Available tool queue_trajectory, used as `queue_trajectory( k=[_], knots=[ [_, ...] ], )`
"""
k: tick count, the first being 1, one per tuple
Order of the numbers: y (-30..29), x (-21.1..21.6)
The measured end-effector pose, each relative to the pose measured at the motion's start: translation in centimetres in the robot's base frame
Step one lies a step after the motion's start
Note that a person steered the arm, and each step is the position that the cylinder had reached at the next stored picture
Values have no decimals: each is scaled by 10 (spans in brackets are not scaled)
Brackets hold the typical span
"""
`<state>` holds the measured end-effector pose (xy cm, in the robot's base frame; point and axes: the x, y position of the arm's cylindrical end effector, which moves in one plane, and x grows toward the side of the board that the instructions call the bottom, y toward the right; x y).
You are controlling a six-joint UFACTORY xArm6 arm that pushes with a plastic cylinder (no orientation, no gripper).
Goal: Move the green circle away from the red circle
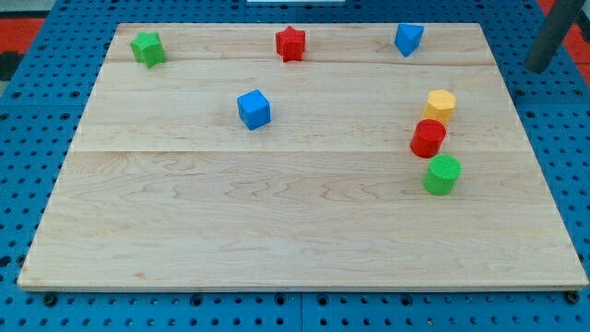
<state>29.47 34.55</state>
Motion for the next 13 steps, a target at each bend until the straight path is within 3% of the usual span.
queue_trajectory(
  k=[2, 3, 4, 5, 6, 8, 9, 10, 11, 12, 13],
  knots=[
    [-2, 144],
    [-59, 215],
    [-136, 229],
    [-159, 211],
    [-136, 194],
    [-276, 187],
    [-262, 150],
    [-310, 150],
    [-352, 200],
    [-373, 218],
    [-464, 191]
  ],
)
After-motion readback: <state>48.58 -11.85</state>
